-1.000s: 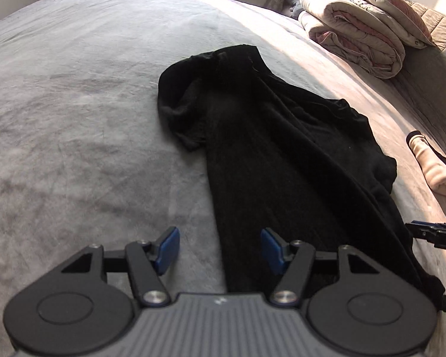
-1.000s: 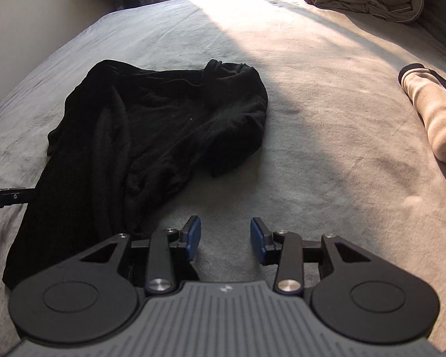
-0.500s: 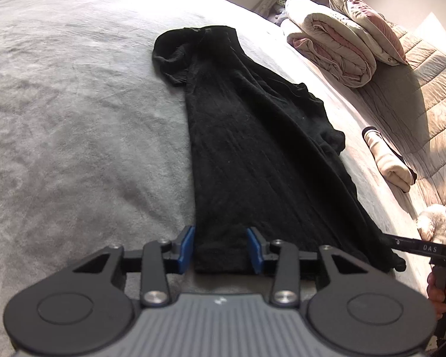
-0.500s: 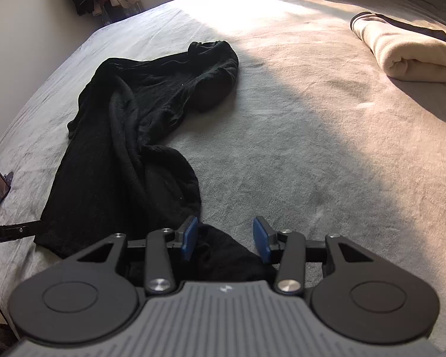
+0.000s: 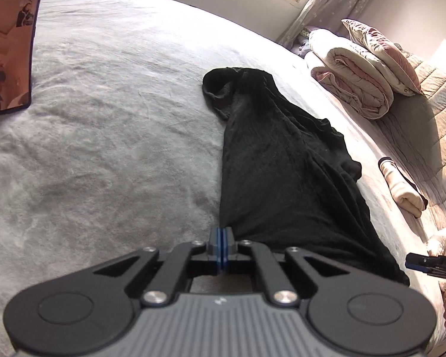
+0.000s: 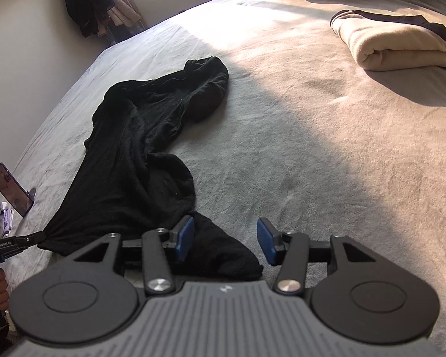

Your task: Fold clothes

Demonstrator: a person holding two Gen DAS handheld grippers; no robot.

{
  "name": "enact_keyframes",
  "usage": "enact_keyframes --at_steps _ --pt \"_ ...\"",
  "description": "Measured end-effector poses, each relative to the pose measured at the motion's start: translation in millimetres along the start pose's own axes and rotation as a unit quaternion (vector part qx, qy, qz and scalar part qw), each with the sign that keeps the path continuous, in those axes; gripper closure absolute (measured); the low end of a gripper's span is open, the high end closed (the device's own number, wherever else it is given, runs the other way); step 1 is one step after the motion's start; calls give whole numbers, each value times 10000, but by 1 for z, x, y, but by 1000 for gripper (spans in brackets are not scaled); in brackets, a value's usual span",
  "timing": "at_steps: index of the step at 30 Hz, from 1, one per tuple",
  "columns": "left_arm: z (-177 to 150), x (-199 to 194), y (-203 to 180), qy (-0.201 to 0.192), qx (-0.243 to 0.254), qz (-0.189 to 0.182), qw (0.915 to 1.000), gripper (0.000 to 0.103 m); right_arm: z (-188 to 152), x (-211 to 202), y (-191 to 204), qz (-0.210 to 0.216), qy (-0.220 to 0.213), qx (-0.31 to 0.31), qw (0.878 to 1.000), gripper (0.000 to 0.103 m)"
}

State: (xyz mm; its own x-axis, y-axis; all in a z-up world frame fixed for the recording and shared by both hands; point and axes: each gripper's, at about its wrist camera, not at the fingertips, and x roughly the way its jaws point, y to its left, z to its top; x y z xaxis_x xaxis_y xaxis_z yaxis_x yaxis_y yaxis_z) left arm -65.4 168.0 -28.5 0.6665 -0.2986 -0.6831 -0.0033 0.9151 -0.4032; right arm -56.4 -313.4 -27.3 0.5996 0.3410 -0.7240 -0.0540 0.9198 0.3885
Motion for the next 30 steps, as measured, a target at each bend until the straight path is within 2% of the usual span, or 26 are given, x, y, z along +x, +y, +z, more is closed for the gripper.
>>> enact_keyframes --at_steps 6,10,18,21,26,27,29,30 --pt "8 -42 24 -258 -87 -57 9996 102 -5 3 -1 41 173 -109 9998 51" --pt "9 -57 40 -386 -68 253 9989 102 -8 8 6 214 287 -93 9993 51" --pt "0 -30 69 178 -242 678 9972 102 -7 31 33 849 580 106 9946 52" --pt "-5 -20 74 333 -254 743 9964 102 -6 44 42 864 579 170 9944 52" --pt "-8 -14 74 331 -158 682 9970 99 -5 64 56 815 527 253 9950 51" --pt "-9 -14 74 327 -146 657 9972 99 -5 67 57 783 503 271 9953 54" --pt "-9 -13 75 303 -157 613 9975 98 -3 68 58 612 390 308 9969 75" --pt "-10 -13 76 285 -180 595 9977 97 -2 69 58 527 334 327 9975 94"
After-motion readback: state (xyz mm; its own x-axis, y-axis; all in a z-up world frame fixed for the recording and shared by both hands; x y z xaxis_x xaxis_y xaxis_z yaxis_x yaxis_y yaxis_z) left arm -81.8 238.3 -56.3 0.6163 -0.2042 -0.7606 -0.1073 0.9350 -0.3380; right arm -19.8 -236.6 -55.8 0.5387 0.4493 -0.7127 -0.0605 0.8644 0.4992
